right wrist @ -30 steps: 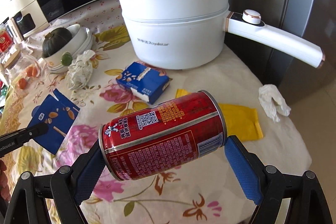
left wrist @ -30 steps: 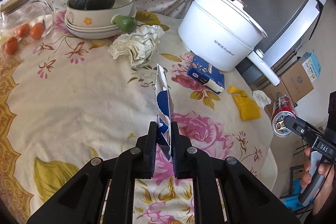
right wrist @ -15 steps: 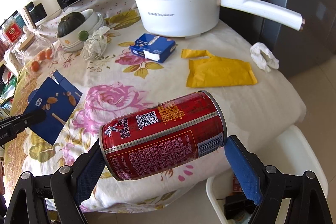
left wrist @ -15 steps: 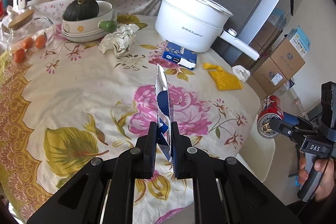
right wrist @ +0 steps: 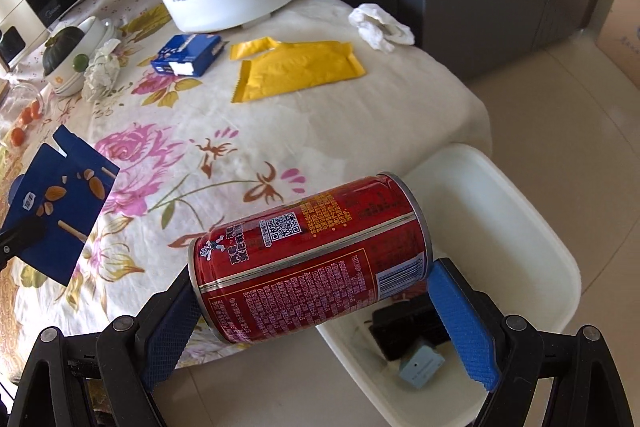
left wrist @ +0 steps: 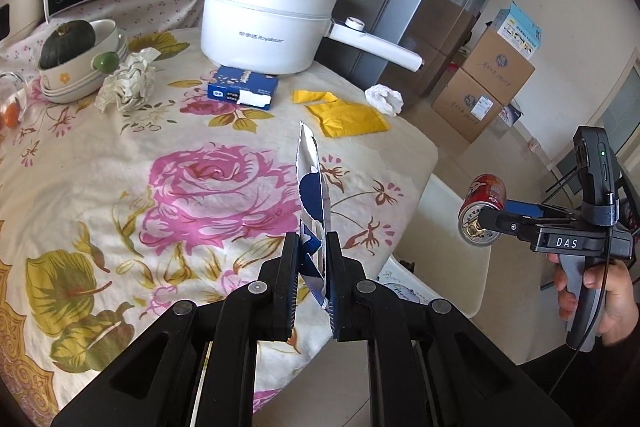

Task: Collect trash
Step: 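Carry the red can and blue box over the bin and open both tools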

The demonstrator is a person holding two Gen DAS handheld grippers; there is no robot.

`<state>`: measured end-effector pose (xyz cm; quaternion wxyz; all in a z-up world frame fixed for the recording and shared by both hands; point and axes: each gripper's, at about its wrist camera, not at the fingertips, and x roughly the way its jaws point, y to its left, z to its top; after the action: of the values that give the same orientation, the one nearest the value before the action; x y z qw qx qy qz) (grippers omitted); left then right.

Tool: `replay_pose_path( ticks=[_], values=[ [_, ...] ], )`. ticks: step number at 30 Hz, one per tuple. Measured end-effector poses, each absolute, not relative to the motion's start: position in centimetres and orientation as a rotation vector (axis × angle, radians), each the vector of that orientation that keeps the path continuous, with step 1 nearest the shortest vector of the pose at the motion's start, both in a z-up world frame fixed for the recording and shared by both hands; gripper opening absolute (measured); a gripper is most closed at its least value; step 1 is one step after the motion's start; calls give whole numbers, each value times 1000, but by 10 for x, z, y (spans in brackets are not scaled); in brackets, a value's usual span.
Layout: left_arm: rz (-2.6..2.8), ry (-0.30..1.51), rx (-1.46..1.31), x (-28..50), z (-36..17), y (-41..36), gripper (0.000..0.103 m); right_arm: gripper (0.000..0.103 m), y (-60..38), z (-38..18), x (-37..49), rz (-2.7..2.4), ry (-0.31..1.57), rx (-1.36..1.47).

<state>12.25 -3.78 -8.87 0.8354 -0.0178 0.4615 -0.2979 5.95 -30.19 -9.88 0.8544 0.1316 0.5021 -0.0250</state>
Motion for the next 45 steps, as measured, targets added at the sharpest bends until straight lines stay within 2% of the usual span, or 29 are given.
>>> replay_pose_path(
  ticks=[20, 31, 35, 36, 37, 39, 45],
  values=[
    [-860, 1012, 145, 85, -123, -176, 13, 92, -385, -128, 5, -201, 1119, 331],
    [-900, 1012, 187, 90, -146, -223, 15, 92, -401, -135, 0, -232, 1139, 345],
    [-866, 1011, 230, 94, -146, -230, 25, 92, -404, -137, -2, -245, 1145, 346],
    [-850, 1000, 236, 95, -144, -229, 36, 92, -406, -137, -2, -249, 1147, 346],
    [-834, 987, 240, 95, -142, -227, 54, 92, -406, -138, -3, -252, 1148, 345],
    [-803, 952, 243, 95, -136, -223, 73, 92, -408, -139, -3, -259, 1152, 345],
    [-726, 896, 278, 94, -121, -208, 88, 92, -409, -138, -2, -266, 1151, 346]
  ],
)
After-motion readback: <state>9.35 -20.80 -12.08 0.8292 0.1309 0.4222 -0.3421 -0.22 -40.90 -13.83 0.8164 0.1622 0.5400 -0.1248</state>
